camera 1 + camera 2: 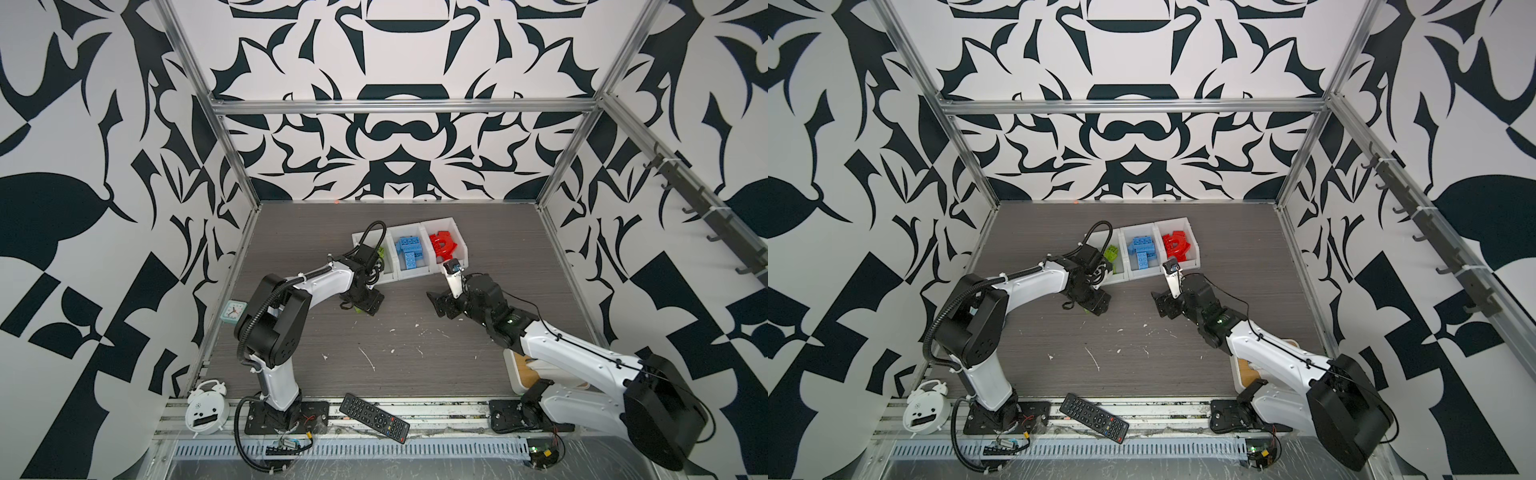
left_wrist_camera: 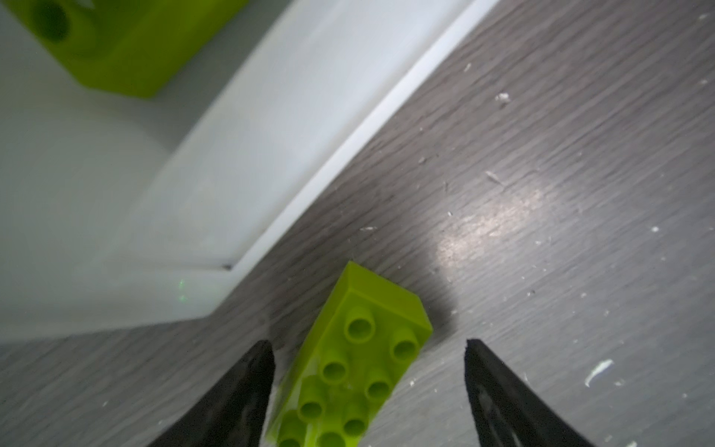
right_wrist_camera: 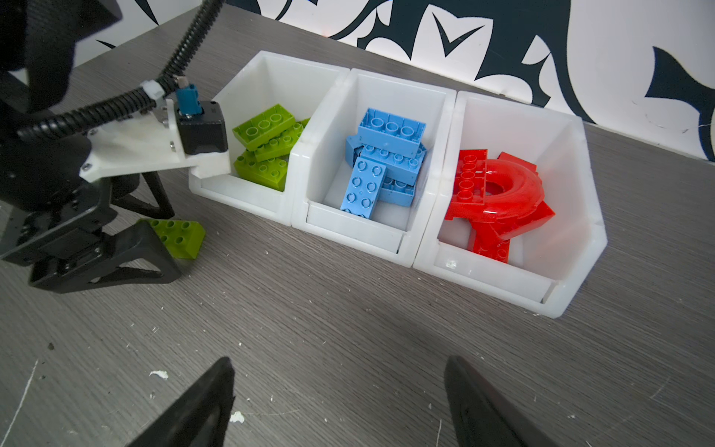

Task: Sort the legos into containers by color
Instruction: 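Lower the left gripper to the last lime-green brick and grasp it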

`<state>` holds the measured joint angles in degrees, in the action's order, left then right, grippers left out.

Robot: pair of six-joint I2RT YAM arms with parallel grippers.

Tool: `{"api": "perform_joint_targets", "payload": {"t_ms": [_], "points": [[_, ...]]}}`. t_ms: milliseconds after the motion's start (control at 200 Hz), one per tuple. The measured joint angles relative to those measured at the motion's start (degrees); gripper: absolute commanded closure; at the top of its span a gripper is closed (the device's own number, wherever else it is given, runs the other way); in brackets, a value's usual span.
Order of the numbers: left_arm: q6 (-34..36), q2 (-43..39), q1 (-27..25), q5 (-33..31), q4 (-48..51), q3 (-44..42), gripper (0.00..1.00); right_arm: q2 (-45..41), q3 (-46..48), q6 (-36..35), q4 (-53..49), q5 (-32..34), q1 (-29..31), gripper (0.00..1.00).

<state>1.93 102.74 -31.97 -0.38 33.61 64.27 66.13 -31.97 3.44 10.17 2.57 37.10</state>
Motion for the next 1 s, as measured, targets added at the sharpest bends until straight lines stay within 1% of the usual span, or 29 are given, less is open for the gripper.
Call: {"api": "perform_joint_targets", "payload": {"t_ms": [180,395,545,860,1000], "points": [[-0.3,0.0,-0.6,-2.2,-1.2,0.0,0.31,0.9,0.0,0.0,0.0,0.0,0.0,0.13],[-0.7,0.0,-0.7,-3.6,-1.5,0.0,0.49,1.1,0.0,0.0,0.0,0.0,0.0,0.13],[-0.5,0.0,-0.7,-3.7,-1.6,0.0,0.55,1.1,0.0,0.0,0.0,0.0,0.0,0.13],[-1.4,-0.3,-0.7,-1.9,-1.6,0.0,0.63,1.1,0.0,0.0,0.0,0.0,0.0,0.13],[-1.9,-2.7,-1.1,-1.0,-1.4,-0.2,0.65,1.1,0.0,0.0,0.0,0.0,0.0,0.13]]}}
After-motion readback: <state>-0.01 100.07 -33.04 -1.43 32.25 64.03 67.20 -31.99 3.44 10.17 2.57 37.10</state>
